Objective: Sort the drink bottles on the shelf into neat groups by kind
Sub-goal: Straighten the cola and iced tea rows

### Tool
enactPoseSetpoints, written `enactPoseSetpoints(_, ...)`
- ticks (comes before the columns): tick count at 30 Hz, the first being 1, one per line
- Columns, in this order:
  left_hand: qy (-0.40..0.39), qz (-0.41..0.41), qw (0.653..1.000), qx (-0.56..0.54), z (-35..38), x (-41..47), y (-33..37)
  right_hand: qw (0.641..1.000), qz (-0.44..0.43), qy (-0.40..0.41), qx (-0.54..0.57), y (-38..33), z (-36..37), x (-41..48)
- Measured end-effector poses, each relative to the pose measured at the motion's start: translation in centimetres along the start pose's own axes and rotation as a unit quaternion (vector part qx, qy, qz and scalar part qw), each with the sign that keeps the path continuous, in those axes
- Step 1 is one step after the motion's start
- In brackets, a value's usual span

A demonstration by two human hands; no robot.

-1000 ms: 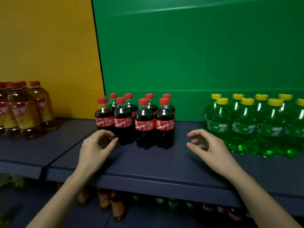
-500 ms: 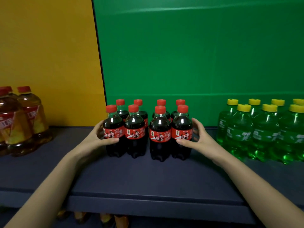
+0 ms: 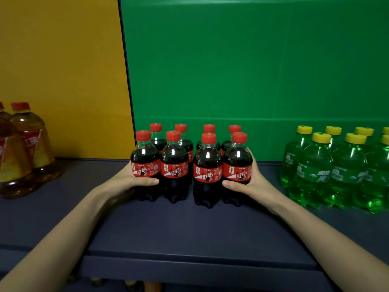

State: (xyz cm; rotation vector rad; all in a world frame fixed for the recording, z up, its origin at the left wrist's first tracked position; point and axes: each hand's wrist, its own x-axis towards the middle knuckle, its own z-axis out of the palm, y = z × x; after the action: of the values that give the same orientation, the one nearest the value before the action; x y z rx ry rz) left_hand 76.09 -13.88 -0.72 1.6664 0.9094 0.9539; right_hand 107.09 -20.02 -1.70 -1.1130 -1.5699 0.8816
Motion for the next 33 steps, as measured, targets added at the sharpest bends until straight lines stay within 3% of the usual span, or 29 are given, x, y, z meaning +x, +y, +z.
enactPoseSetpoints(9,0.023,0.033,0.999,0.01,1.4,-0.4,-0.1,0.998,-0.006,0.011,-0.062,-0.3,0.0,-0.4)
enactPoseSetpoints(15,0.117,0.017,0.983,0.143,0.9,-2.6,-0.6,0.975,-0.032,0.103,-0.194,-0.6,-0.3,-2.5)
enactPoseSetpoints(18,0.147,0.038,0.976,0.153,1.2,-3.3,-0.8,0.977,-0.029,0.09,-0.191,-0.2,-0.4,-2.8)
enactPoseSetpoints(27,0.134,0.035,0.982,0.13,1.0,-3.3,-0.9,0.98,-0.02,0.074,-0.186,0.1,-0.7,-2.6)
enactPoseSetpoints(30,0.137,0.032,0.985,0.104,1.3,-3.8,-0.8,0.966,-0.038,0.114,-0.229,-0.4,-0.5,-3.0)
enactPoseSetpoints(33,0.154,0.019,0.978,0.138,1.4,-5.3,-0.5,0.929,-0.112,0.189,-0.297,-1.6,-0.5,-4.1)
